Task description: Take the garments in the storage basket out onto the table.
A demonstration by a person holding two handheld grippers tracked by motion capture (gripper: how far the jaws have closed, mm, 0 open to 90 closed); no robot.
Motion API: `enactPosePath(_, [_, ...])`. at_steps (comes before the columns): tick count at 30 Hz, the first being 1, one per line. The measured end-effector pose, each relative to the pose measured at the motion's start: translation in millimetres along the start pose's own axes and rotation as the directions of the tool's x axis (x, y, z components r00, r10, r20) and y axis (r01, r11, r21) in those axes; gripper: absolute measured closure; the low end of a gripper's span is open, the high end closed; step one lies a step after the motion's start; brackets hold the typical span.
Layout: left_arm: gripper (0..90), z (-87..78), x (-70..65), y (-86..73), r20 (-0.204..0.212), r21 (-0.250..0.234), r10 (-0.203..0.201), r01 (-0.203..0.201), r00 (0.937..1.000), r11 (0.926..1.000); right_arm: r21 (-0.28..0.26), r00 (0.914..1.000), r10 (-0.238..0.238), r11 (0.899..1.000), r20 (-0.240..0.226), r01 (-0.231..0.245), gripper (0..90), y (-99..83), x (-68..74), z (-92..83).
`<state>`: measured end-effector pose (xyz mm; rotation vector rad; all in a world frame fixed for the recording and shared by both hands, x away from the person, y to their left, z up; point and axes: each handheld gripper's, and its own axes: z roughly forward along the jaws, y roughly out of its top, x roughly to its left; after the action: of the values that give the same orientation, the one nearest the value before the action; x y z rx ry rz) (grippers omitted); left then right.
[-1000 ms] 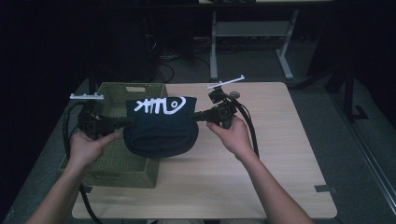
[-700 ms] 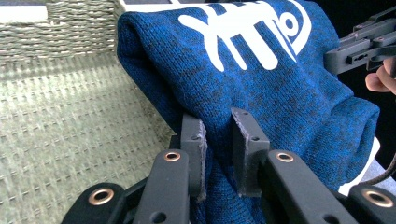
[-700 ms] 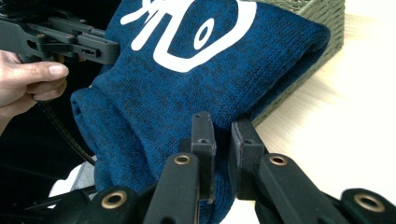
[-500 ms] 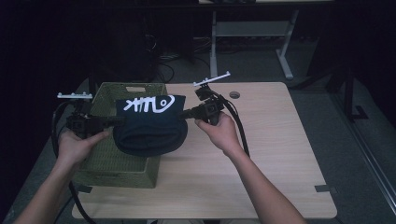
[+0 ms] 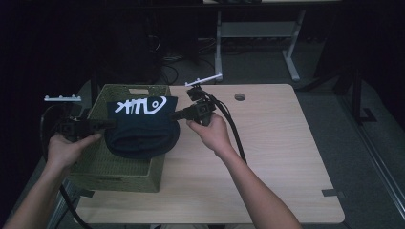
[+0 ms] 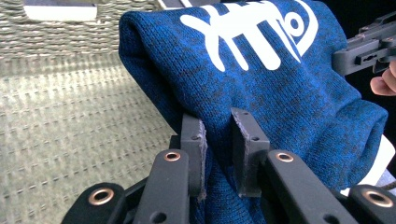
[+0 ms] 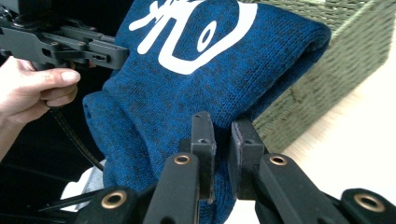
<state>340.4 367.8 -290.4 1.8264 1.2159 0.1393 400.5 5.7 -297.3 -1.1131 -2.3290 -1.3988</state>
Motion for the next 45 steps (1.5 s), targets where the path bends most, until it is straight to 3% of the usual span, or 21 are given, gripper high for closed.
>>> enactPosePath(11, [76.6, -16.4, 25.5, -6.4, -0.043, -0.004, -0.026, 0.026, 0.9988, 0.9997, 0.007, 0.9991, 0.017, 1.0, -0.038, -0.017, 81.5, 11.9, 7.2, 34.0])
enactPosePath(21, [76.6, -21.7, 49.9, -16.9, -0.065, 0.002, -0.046, 0.046, 0.9968, 0.9989, 0.027, 0.9989, 0.024, 0.999, -0.04, -0.022, 81.5, 15.7, 9.0, 65.7])
enactPosePath(34, [76.4, -14.0, 75.4, -27.0, -0.097, 0.033, -0.062, 0.065, 0.9934, 0.9973, 0.054, 0.9984, 0.049, 0.997, -0.03, -0.047, 81.3, 12.3, 1.9, 99.4])
enactPosePath(45, [75.4, -2.1, 89.3, -31.7, -0.129, 0.062, -0.068, 0.076, 0.9894, 0.9952, 0.077, 0.9986, 0.054, 0.996, 0.0, -0.053, 81.0, 7.0, -4.8, 119.5])
